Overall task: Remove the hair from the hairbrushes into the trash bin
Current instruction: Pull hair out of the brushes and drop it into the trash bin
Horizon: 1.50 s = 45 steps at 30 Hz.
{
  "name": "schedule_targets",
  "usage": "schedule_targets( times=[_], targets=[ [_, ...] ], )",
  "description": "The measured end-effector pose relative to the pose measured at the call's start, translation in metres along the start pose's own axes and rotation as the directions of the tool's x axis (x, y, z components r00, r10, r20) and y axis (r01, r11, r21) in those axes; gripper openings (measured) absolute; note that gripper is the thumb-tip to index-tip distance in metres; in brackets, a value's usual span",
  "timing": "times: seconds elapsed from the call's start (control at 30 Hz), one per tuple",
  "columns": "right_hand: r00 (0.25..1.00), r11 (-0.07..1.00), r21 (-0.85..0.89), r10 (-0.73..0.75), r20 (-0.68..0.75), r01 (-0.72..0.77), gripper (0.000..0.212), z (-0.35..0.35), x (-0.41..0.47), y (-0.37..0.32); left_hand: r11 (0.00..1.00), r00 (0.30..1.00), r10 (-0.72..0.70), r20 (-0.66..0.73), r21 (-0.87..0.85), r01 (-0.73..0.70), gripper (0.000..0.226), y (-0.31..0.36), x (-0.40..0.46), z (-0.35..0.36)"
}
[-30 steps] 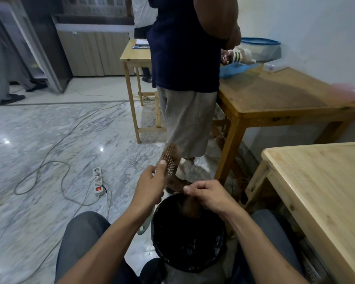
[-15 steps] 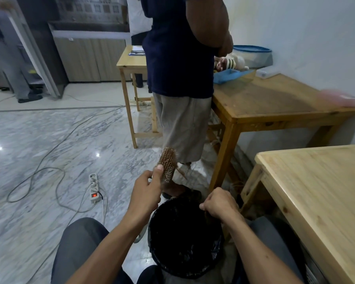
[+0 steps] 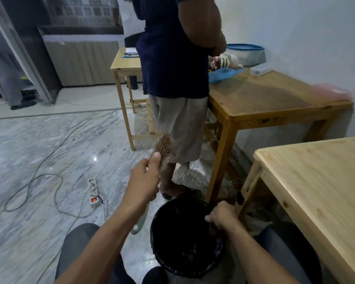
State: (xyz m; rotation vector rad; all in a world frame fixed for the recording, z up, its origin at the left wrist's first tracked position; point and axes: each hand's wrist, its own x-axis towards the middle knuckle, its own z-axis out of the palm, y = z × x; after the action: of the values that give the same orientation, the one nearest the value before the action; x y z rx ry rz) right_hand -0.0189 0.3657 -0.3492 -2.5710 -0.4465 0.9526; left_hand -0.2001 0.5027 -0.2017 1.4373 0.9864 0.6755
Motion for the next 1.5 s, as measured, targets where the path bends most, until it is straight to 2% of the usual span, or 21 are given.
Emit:
schedule_targets(
  times=[0.1, 0.2, 0.23, 0.3, 0.37, 0.43, 0.5, 0.57, 0.67, 0.77, 0.9, 1.0, 1.07, 1.13, 1.23, 1.33, 1.37, 1.43, 1.47, 1.5],
  targets=[
    [0.994, 0.975, 0.22, -0.059, 0.092, 0.038, 0.005, -0.004, -0.002, -0.023, 0.996, 0.997, -0.046, 0.064, 0.078, 0.041, 0.045, -0.012, -0.007, 0.012],
    [0.968, 0.914, 0.405, -0.078, 0.238, -0.026, 0.038, -0.02, -0.019, -0.041, 0.991, 0.989, -0.099, 0.114, 0.105, 0.087, 0.033, -0.021, -0.012, 0.015],
    [0.966, 0.902, 0.431, -0.094, 0.24, -0.019, 0.047, -0.028, -0.025, -0.046, 0.987, 0.986, -0.109, 0.129, 0.131, 0.092, 0.029, -0.024, -0.013, 0.015],
    [0.976, 0.851, 0.522, -0.155, 0.151, 0.055, 0.057, -0.041, -0.034, -0.053, 0.978, 0.979, -0.105, 0.173, 0.195, 0.071, 0.025, -0.026, -0.016, 0.017],
    [0.965, 0.741, 0.657, -0.25, 0.078, 0.139, 0.056, -0.05, -0.043, -0.058, 0.976, 0.969, -0.093, 0.23, 0.216, 0.042, 0.016, -0.027, -0.018, 0.019],
    [0.927, 0.652, 0.732, -0.366, 0.078, 0.196, 0.051, -0.058, -0.051, -0.062, 0.967, 0.953, -0.11, 0.283, 0.251, 0.037, 0.019, -0.029, -0.018, 0.022],
    [0.876, 0.617, 0.751, -0.469, 0.111, 0.235, 0.033, -0.059, -0.056, -0.063, 0.949, 0.942, -0.128, 0.309, 0.314, 0.026, 0.022, -0.034, -0.015, 0.022],
    [0.86, 0.609, 0.748, -0.499, 0.103, 0.264, 0.015, -0.054, -0.058, -0.062, 0.937, 0.944, -0.11, 0.312, 0.35, -0.006, 0.02, -0.038, -0.012, 0.021],
    [0.908, 0.62, 0.726, -0.419, -0.015, 0.298, 0.015, -0.043, -0.051, -0.056, 0.941, 0.961, -0.067, 0.269, 0.338, -0.029, 0.019, -0.042, -0.011, 0.017],
    [0.946, 0.641, 0.723, -0.32, -0.055, 0.259, 0.018, -0.039, -0.045, -0.048, 0.952, 0.984, -0.035, 0.176, 0.307, -0.021, 0.02, -0.045, -0.011, 0.012],
    [0.985, 0.736, 0.658, -0.166, -0.052, 0.159, 0.015, -0.037, -0.038, -0.04, 0.993, 0.994, -0.069, 0.085, 0.1, 0.061, 0.029, -0.041, -0.011, 0.009],
    [1.0, 0.817, 0.577, -0.011, -0.016, 0.018, 0.014, -0.037, -0.034, -0.035, 0.998, 0.996, -0.062, 0.069, 0.008, 0.062, 0.028, -0.032, -0.016, 0.012],
    [0.997, 0.852, 0.519, 0.08, -0.002, -0.067, 0.014, -0.035, -0.032, -0.029, 0.996, 0.998, -0.047, 0.041, -0.068, 0.05, 0.035, -0.023, -0.018, 0.012],
    [0.995, 0.872, 0.48, 0.102, 0.022, -0.1, 0.013, -0.031, -0.032, -0.024, 0.995, 0.998, -0.038, 0.045, -0.088, 0.042, 0.037, -0.016, -0.017, 0.012],
    [0.995, 0.913, 0.397, 0.097, -0.004, -0.088, 0.016, -0.026, -0.031, -0.025, 0.998, 0.994, -0.025, 0.107, -0.049, 0.03, 0.024, -0.017, -0.019, 0.015],
    [1.0, 0.952, 0.304, -0.019, 0.019, 0.012, 0.016, -0.026, -0.034, -0.034, 0.999, 0.989, -0.026, 0.147, 0.027, 0.022, 0.017, -0.022, -0.019, 0.016],
    [0.993, 0.937, 0.341, -0.102, 0.06, 0.076, 0.028, -0.027, -0.035, -0.038, 0.998, 0.989, -0.03, 0.144, 0.055, 0.022, 0.018, -0.023, -0.018, 0.015],
    [0.959, 0.806, 0.573, -0.26, 0.116, 0.149, 0.061, -0.031, -0.038, -0.047, 0.995, 0.989, -0.042, 0.14, 0.095, 0.028, 0.018, -0.027, -0.015, 0.014],
    [0.944, 0.709, 0.689, -0.31, 0.112, 0.151, 0.065, -0.035, -0.04, -0.053, 0.994, 0.988, -0.049, 0.144, 0.104, 0.034, 0.018, -0.029, -0.015, 0.015],
    [0.933, 0.616, 0.774, -0.347, 0.1, 0.146, 0.059, -0.039, -0.042, -0.06, 0.993, 0.987, -0.058, 0.15, 0.106, 0.042, 0.017, -0.031, -0.015, 0.016]
  ],
)
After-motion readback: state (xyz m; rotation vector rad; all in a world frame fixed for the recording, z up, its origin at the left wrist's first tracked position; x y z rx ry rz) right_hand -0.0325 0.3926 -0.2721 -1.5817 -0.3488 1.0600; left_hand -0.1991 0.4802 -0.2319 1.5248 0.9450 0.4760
